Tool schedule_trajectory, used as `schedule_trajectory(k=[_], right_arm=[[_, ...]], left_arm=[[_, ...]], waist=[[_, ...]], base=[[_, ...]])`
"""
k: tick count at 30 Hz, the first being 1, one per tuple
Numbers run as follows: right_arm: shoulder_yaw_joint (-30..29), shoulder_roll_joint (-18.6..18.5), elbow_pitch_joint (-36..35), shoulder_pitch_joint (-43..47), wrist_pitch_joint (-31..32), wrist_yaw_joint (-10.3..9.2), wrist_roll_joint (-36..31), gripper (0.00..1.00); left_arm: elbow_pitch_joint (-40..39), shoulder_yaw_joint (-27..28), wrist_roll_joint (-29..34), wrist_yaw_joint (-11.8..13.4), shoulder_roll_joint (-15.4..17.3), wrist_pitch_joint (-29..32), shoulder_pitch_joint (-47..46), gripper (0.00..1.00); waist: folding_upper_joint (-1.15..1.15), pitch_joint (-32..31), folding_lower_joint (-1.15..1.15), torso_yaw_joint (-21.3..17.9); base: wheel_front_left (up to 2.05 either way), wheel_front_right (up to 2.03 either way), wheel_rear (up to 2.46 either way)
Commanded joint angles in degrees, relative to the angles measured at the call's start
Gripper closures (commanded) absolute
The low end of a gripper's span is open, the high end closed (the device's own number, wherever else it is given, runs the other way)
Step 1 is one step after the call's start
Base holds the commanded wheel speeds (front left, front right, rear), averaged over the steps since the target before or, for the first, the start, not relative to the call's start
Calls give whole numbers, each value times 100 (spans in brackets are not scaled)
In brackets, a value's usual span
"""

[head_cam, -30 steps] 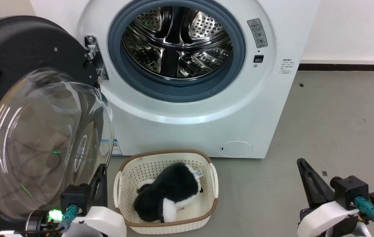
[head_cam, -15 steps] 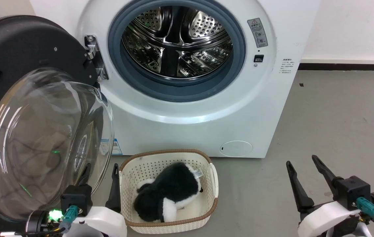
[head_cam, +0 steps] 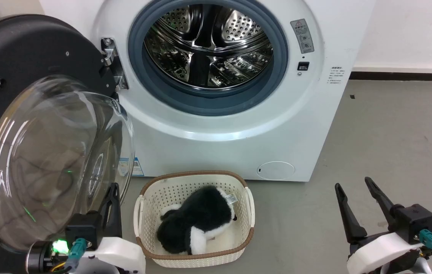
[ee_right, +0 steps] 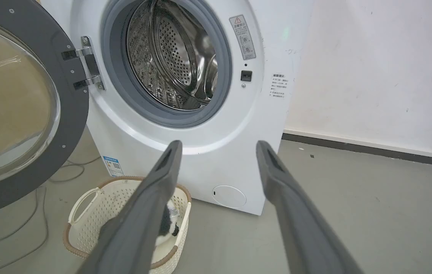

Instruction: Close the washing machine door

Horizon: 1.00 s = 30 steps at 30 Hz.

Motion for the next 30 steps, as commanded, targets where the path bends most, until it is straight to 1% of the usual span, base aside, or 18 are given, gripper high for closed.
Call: schedule_trajectory(k=[1,10,20,25,30], right_arm=[[-21,4,-20,-29,-58,1,93,0],[-72,5,-32,-38,-166,1,217,0],[-144,7,-13,-58,-285,2,340,0],[-172,8,9,-52,-345,2,412,0],[-183,9,39,-42,-405,2,476,0]], left_arm=[[-84,25,-60,50,16,-62,-127,100],[-498,248,-225,-72,28,-170,-391,100],[-912,677,-623,-396,59,-290,-944,100],[-1016,901,-909,-479,150,-350,-1223,100],[-1069,1199,-1310,-515,309,-388,-1573,100]], waist=[[0,12,0,29],[0,80,0,234],[0,156,0,543],[0,172,0,712],[0,196,0,881]], base=[[0,0,0],[0,0,0],[0,0,0],[0,0,0],[0,0,0]])
